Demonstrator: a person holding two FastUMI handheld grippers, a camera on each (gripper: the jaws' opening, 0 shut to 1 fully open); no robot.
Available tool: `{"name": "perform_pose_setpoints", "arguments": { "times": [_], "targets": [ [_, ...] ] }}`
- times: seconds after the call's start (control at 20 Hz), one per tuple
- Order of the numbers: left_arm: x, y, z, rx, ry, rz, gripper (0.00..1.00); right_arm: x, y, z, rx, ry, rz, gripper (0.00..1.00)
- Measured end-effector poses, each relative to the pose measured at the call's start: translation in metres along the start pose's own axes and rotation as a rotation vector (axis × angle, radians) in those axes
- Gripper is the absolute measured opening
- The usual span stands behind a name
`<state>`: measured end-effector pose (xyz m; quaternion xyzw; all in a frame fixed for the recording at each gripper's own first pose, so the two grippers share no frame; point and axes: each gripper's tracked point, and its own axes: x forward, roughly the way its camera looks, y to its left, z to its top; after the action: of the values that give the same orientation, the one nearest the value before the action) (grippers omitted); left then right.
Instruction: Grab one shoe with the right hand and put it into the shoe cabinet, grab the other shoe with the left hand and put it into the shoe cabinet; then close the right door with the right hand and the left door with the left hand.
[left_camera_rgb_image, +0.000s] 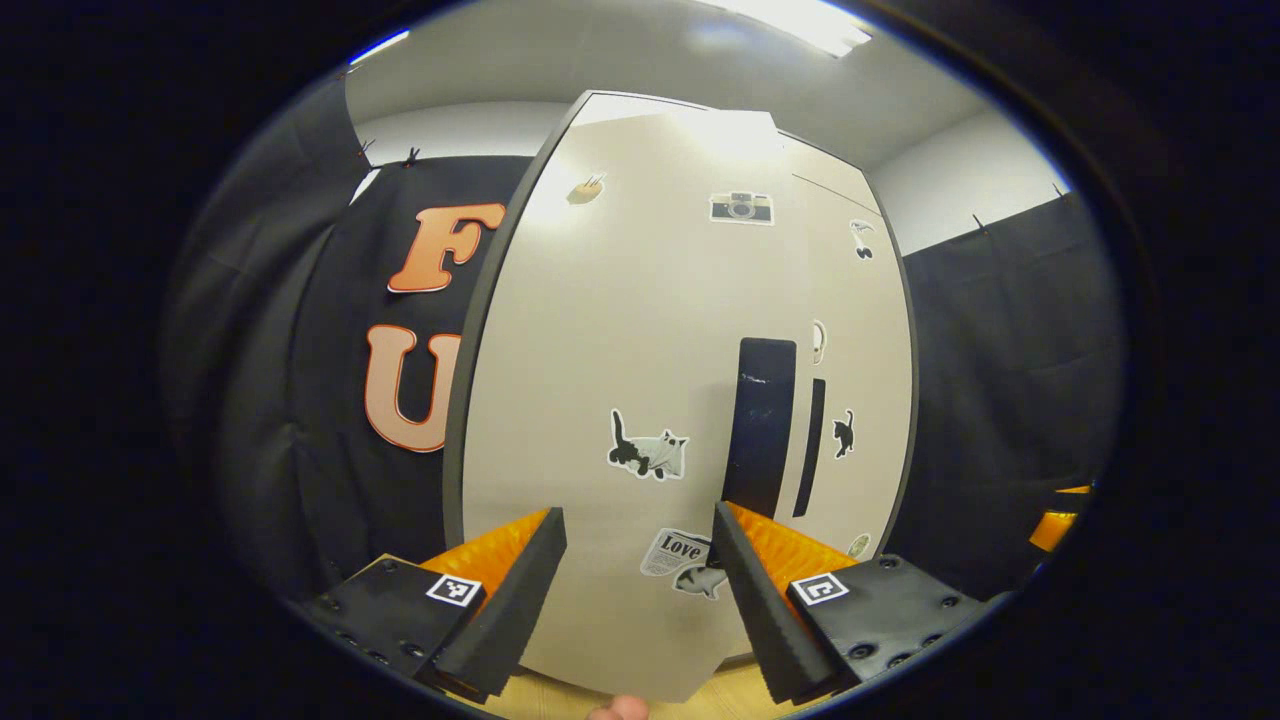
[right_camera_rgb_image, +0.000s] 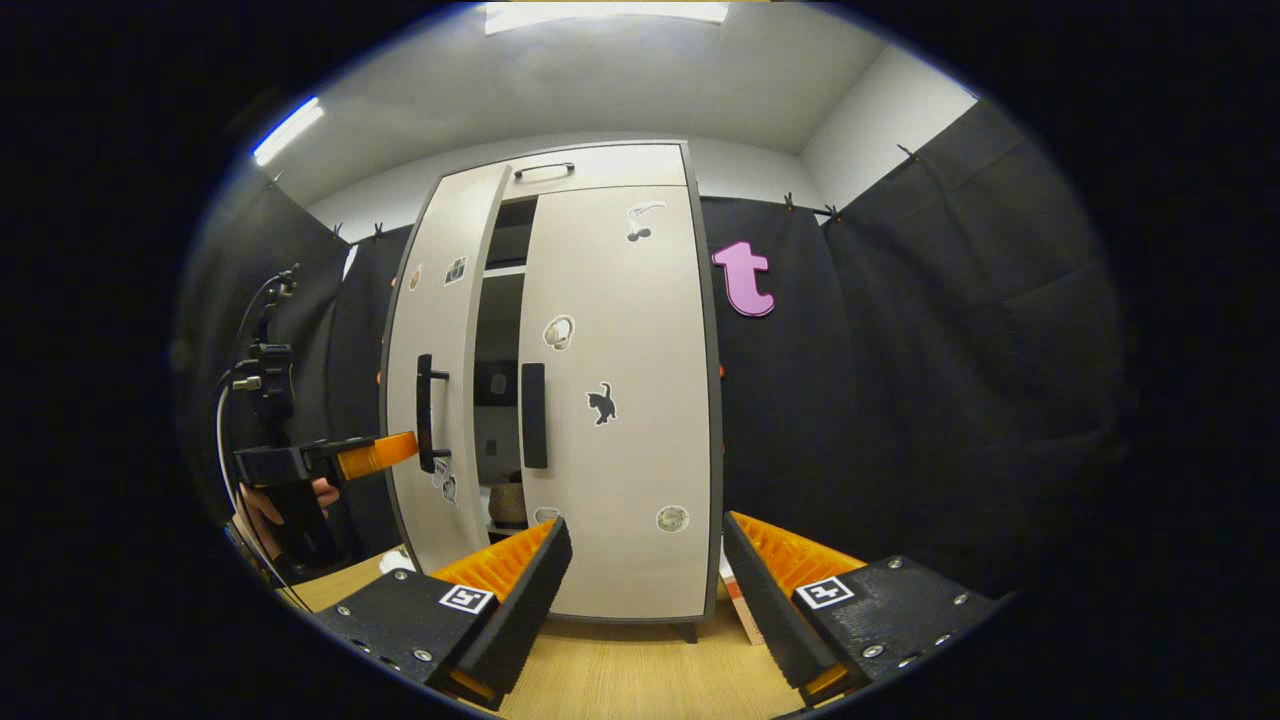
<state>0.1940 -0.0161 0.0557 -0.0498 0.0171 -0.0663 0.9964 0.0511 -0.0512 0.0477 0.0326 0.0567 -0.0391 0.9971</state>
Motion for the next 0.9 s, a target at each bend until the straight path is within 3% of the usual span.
{"name": "perform_pose_setpoints", "arguments": {
  "times": [0.45,0.9],
  "targets": [
    [0.046,-0.010,-0.009,0.009,0.030,-0.004,0.96,0.011,-0.009,0.002,0.012,-0.011,-0.018,0.94],
    [0.044,-0.015,-0.010,0.011,0.033,-0.016,0.96,0.010,-0.013,0.008,0.030,-0.021,-0.026,0.94]
  ]
}}
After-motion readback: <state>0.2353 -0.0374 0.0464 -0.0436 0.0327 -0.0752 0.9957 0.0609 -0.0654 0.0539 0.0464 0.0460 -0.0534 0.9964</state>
